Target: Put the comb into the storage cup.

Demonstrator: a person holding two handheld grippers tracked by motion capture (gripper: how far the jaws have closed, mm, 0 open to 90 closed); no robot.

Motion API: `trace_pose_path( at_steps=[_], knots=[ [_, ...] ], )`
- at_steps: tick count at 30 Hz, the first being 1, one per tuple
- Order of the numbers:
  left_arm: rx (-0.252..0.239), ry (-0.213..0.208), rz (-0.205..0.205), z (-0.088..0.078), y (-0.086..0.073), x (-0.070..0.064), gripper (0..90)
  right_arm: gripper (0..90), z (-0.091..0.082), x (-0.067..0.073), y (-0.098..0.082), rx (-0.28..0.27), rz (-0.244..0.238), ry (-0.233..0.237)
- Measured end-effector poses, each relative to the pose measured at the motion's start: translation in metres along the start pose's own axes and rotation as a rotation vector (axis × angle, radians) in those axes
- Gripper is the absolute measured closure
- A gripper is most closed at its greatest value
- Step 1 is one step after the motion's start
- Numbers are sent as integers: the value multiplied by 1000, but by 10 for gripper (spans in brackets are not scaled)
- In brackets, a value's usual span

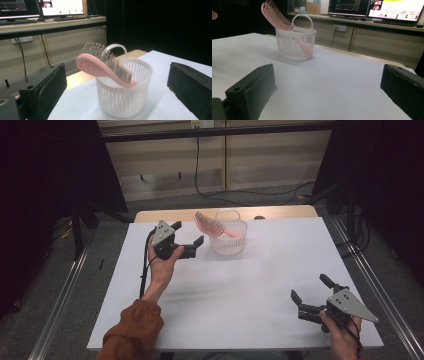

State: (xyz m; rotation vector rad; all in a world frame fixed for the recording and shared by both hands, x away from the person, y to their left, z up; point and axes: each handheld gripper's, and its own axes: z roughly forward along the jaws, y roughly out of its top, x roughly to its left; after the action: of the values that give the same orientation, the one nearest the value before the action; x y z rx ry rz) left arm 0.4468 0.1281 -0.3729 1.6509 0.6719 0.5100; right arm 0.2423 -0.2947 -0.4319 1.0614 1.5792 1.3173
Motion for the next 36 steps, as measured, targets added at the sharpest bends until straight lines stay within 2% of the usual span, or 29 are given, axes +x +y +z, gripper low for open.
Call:
trace_pose_path(
  at_steps=[1, 7, 9, 11, 15, 21, 24, 26, 29, 30, 33, 35, 36],
  knots=[
    [5, -5, 6, -2, -1, -1, 25, 0, 0, 0, 0, 0, 1, 0],
    [-10, 43, 7, -14, -2, -2, 27, 0, 0, 0, 0, 1, 2, -2],
    [-11, 67, 31, -18, -4, -4, 27, 0, 0, 0, 0, 0, 0, 1],
    [-14, 61, 5, -22, -7, -3, 27, 0, 0, 0, 0, -1, -1, 0],
    [-9, 64, -5, -28, -11, -1, 27, 0, -1, 0, 0, -2, -1, -1],
    [-21, 82, 18, -40, -16, -4, 25, 0, 0, 0, 0, 1, 0, -2],
    [-17, 88, 10, -48, -19, -5, 24, 0, 0, 0, 0, 1, -1, -4],
    [-18, 86, -25, -55, -21, -5, 24, 0, 0, 0, 0, 2, 0, -7],
    [-19, 110, -4, -63, -24, -6, 24, 0, 0, 0, 0, 3, -4, -7],
    [-24, 112, -16, -66, -25, -6, 24, 0, 0, 0, 0, 2, -3, -5],
    [-30, 133, -17, -73, -28, -5, 24, 0, 0, 0, 0, 3, 0, -9],
    [-23, 130, -21, -77, -29, -4, 23, 0, 0, 0, 0, 1, 1, -8],
    [-23, 129, -43, -78, -31, -4, 22, 0, 0, 0, 0, 3, 1, -9]
  ],
)
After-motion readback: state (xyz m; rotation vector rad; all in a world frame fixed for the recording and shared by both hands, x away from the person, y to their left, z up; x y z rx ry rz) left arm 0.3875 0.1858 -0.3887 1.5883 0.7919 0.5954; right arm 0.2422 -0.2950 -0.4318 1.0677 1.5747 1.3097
